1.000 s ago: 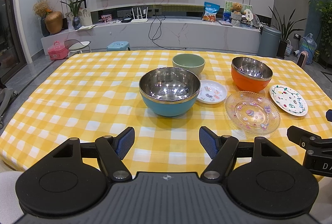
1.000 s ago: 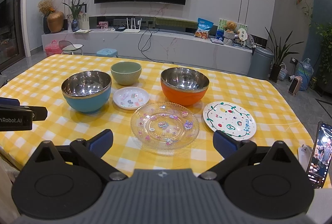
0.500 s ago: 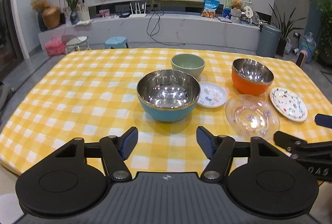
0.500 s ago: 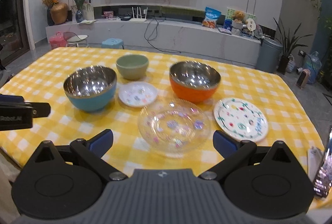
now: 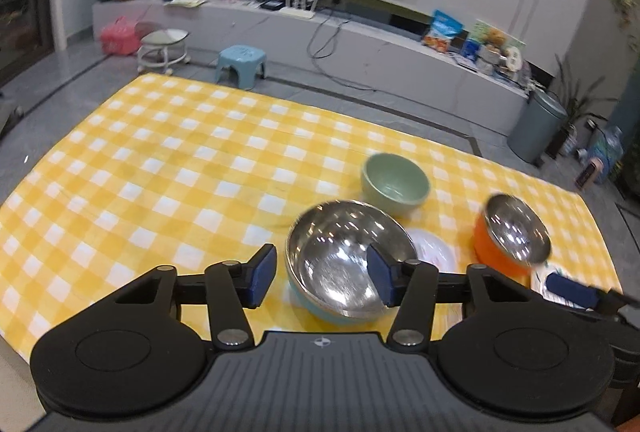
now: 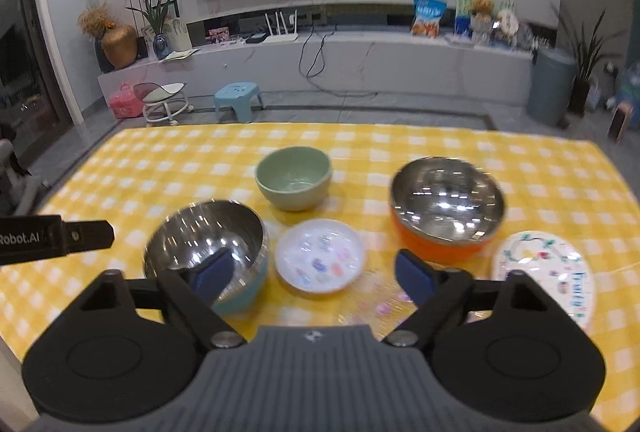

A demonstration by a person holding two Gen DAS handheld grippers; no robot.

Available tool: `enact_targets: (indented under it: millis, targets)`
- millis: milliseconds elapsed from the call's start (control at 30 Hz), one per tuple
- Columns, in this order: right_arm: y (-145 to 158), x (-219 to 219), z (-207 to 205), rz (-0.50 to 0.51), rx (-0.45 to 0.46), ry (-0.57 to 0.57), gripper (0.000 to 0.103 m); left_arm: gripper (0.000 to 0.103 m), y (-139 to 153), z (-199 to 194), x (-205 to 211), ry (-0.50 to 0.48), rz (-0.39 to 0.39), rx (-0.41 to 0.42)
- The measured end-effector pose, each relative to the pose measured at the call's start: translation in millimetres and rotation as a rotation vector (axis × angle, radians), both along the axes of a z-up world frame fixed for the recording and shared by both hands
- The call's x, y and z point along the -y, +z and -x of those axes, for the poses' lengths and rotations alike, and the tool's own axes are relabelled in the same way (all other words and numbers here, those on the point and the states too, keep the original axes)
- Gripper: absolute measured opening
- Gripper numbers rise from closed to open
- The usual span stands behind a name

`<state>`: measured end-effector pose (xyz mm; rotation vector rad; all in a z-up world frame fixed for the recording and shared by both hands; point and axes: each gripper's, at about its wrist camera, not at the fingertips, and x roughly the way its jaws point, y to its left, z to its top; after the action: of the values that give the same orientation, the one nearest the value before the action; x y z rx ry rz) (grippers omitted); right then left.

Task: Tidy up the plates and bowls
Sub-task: 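Move both grippers to the blue bowl's rim and close on it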

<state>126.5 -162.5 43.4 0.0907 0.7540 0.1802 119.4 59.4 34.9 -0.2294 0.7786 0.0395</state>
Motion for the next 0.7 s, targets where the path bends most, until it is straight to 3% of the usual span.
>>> enact_targets:
  millis: [233,500,700]
  targets:
    - [-18,-17,-43,-0.068,-0.098,-0.002,0.068,0.059,-17,-32,-13,0.062,0.055,-0.061]
    - [-54,-19,-54,-0.095,-0.194,-0.011,0.057,0.061,-45,-42,-17,0.059,0.087,-0.088]
    - [-58,-23,-53,-0.113,-0.196,0.000,0.052,0.061,-55,-44,-17,0.039,0.107,-0.083]
